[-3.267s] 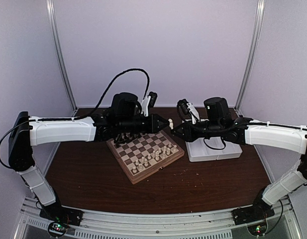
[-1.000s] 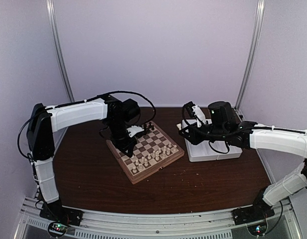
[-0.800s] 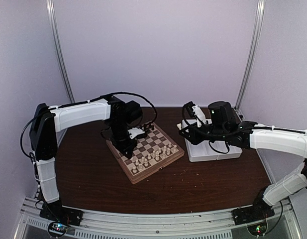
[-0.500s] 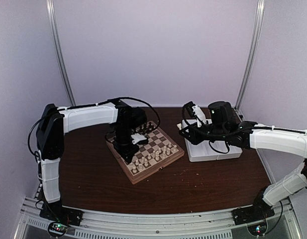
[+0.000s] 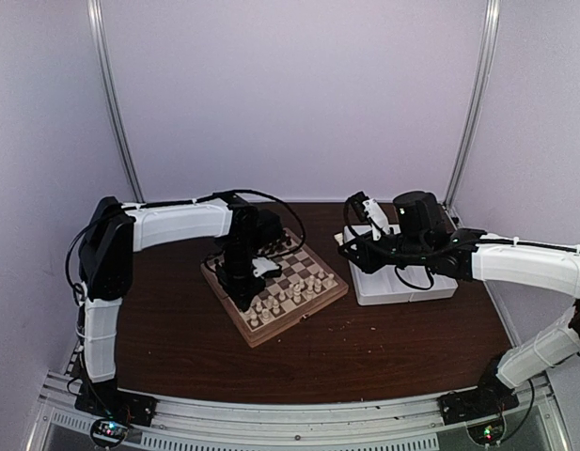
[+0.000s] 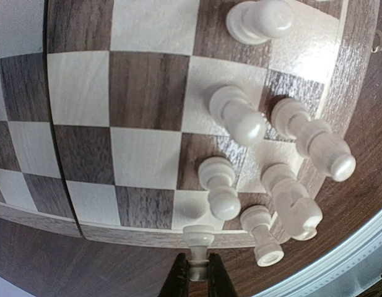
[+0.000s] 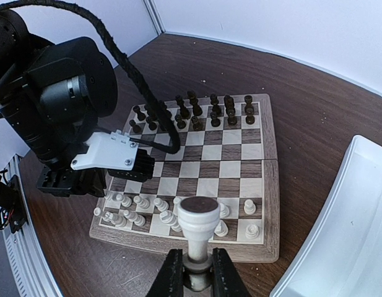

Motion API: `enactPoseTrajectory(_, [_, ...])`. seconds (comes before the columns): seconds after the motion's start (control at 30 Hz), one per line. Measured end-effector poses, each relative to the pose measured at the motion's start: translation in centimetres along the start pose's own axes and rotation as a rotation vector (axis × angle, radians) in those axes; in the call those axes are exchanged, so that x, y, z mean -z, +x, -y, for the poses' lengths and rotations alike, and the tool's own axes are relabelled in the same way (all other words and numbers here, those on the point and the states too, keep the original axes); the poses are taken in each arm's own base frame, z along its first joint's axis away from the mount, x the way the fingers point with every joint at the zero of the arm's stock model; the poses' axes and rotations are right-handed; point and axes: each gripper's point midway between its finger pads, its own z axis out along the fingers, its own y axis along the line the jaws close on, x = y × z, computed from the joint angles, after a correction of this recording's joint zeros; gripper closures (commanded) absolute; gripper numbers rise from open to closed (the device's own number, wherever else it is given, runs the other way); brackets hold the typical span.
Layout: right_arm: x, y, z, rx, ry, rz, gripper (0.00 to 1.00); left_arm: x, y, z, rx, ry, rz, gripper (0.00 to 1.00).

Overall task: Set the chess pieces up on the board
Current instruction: Place the chess piece on the chessboard.

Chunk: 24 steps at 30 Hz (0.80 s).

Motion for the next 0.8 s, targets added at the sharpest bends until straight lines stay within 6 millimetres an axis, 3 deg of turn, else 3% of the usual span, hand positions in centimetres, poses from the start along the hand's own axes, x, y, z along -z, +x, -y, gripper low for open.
enactPoseTrajectory(0.37, [0.00,0.00,0.05,0.006,0.003,0.000,0.92,-0.28,0.35,0.11,-0.002,0.000,-0.025,0.91])
enactPoseTrajectory(0.8, [0.00,0.02,0.05,0.007,0.003,0.000,0.92,-0.18,0.37,0.31,-0.003,-0.004,-0.035,0.80])
